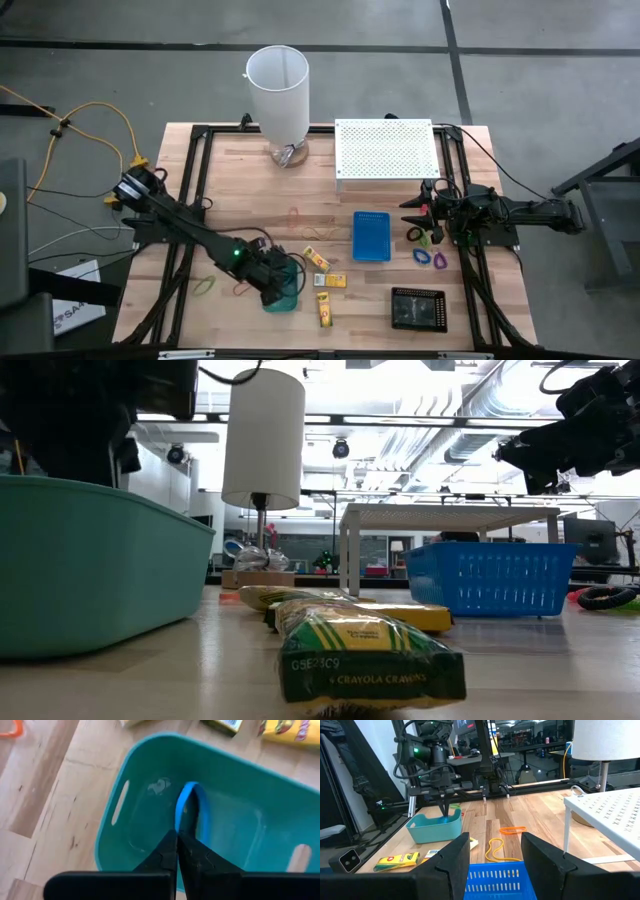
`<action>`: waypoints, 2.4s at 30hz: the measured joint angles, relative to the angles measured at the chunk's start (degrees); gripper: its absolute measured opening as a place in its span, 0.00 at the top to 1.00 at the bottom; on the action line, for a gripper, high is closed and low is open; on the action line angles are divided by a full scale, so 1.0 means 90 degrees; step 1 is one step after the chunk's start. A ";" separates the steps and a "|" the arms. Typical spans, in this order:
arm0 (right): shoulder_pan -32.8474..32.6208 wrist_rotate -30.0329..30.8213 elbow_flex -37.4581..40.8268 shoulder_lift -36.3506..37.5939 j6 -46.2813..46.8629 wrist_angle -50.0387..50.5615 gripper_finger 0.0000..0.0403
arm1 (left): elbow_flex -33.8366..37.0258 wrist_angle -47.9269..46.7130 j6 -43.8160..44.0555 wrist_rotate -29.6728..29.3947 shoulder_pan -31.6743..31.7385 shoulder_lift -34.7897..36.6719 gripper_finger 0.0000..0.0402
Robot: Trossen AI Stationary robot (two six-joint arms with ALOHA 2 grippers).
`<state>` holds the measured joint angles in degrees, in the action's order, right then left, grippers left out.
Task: Pick & Place Office Desk Supplies
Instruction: Put the blue rubber band into the green bin, then put the red rubber band into the green bin
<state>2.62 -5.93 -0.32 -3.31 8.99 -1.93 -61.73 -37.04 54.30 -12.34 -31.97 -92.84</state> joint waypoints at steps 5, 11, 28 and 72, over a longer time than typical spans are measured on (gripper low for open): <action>0.0001 0.0000 0.0002 0.0000 0.0000 0.0000 0.59 | 0.0000 -0.0032 -0.0059 0.0000 0.0015 -0.0061 1.00; 0.0001 0.0000 0.0002 0.0000 0.0000 -0.0002 0.59 | 0.0000 -0.0218 -0.0032 0.0005 0.0053 -0.0061 1.00; 0.0001 0.0000 0.0002 -0.0002 0.0000 0.0000 0.59 | 0.0000 -0.0311 -0.0265 -0.0007 0.0095 -0.0061 0.76; -0.0001 -0.0002 0.0002 -0.0002 0.0000 0.0000 0.59 | 0.0279 -0.1694 0.0492 -0.0975 -0.1355 0.1246 0.76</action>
<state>2.61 -5.96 -0.30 -3.33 8.99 -1.93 -59.23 -52.28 58.73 -21.12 -44.16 -81.62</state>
